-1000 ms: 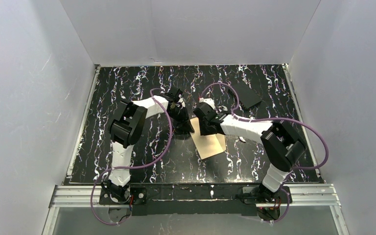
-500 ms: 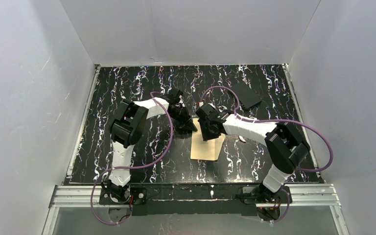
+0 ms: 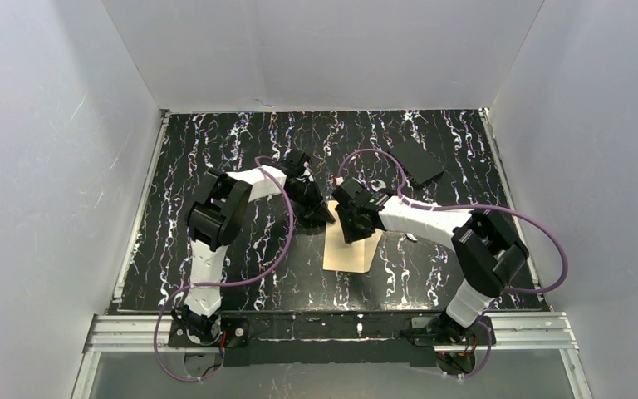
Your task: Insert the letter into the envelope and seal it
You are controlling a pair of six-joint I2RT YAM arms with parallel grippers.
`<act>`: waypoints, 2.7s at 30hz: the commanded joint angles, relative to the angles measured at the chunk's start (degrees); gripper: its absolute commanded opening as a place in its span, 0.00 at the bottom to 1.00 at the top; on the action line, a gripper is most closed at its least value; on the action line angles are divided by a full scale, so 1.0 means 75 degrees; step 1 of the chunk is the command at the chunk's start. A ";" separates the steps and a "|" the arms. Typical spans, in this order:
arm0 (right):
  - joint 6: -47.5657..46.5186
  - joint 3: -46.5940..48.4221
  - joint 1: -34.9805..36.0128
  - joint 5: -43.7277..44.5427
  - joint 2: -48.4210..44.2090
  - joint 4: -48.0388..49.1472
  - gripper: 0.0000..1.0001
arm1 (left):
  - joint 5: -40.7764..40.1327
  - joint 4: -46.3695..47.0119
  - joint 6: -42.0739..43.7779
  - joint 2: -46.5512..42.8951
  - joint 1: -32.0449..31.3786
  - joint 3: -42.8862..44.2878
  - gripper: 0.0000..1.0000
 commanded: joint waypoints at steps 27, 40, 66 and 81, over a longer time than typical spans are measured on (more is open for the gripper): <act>0.0002 -0.1003 0.0279 0.0934 -0.0510 0.0489 0.01 | -0.0756 0.0512 -0.0476 0.0507 0.0067 -0.0665 0.00; -0.0462 -0.1064 0.0392 -0.0575 -0.0657 0.0666 0.01 | -0.1026 0.0567 -0.0823 0.0498 0.0069 -0.0826 0.00; -0.0285 -0.0082 0.0467 0.1914 0.0670 0.0209 0.01 | -0.0741 0.0402 -0.0486 0.0595 0.0068 -0.0689 0.00; -0.0529 0.0726 -0.0085 -0.0098 -0.0574 0.0665 0.01 | -0.0115 0.0916 0.0099 0.0235 0.0100 -0.0284 0.00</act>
